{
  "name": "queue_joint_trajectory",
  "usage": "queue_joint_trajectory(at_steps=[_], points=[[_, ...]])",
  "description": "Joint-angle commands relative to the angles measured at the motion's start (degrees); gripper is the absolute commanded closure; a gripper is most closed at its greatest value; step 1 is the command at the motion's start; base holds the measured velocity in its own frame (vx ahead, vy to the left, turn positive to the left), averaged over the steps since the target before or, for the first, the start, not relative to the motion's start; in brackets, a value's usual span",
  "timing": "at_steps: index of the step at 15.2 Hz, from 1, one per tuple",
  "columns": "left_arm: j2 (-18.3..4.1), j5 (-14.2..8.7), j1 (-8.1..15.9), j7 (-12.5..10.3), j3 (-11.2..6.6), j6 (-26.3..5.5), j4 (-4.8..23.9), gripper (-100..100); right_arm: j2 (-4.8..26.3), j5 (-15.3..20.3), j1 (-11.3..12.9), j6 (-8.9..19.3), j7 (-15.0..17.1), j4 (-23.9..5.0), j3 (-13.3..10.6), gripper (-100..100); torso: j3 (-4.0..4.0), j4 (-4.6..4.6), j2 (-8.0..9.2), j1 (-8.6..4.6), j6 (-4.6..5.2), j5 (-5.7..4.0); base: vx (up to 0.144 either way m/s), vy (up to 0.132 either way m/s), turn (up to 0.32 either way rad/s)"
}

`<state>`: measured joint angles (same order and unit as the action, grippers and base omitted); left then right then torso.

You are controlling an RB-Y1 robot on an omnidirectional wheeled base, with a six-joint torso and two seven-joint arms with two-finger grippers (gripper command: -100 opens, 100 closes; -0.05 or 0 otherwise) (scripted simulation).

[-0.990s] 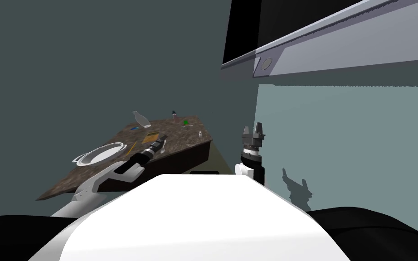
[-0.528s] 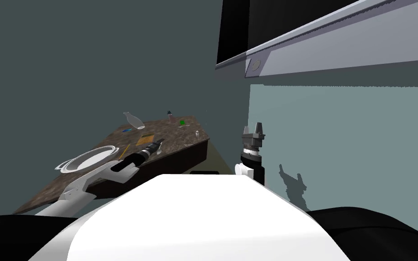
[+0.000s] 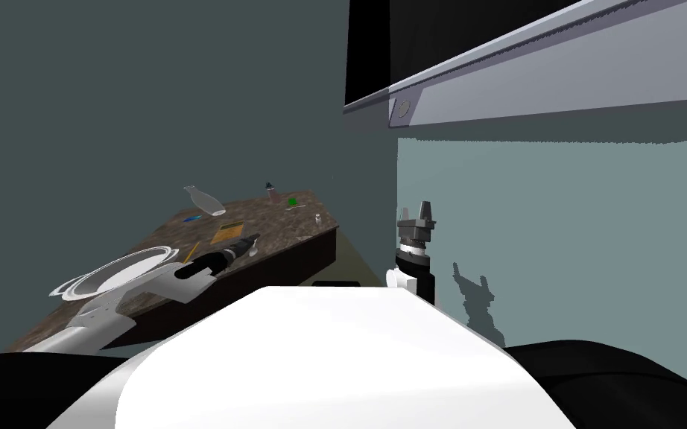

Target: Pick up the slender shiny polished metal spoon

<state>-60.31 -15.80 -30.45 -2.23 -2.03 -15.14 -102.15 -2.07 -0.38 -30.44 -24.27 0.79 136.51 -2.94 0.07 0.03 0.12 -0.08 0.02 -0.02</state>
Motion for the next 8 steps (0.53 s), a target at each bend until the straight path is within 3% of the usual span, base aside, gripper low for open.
queue_joint_trajectory(at_steps=[1, 3, 8], points=[[-1.18, -0.34, -0.19, -0.31, 0.19, -1.80, 0.75, -100, 0.00, 0.00, 0.00, 0.00, 0.00, 0.00, 0.00, 0, 0.00, 0.00, 0.00, 0.00, 0.00, 0.00, -0.025, -0.032, -0.114], [-3.85, -1.23, -0.68, -0.95, 0.70, -4.95, 2.48, -100, 0.00, 0.00, 0.00, 0.00, 0.00, 0.00, 0.00, 0, -0.01, 0.00, -0.02, -0.01, 0.00, 0.00, -0.023, -0.046, -0.169], [-6.07, -2.05, -1.15, -1.54, 1.28, -8.41, 4.00, -100, 0.00, 0.00, 0.00, 0.00, 0.00, 0.00, 0.00, 0, -0.03, -0.01, -0.05, -0.05, 0.00, -0.01, -0.017, -0.045, -0.116]])
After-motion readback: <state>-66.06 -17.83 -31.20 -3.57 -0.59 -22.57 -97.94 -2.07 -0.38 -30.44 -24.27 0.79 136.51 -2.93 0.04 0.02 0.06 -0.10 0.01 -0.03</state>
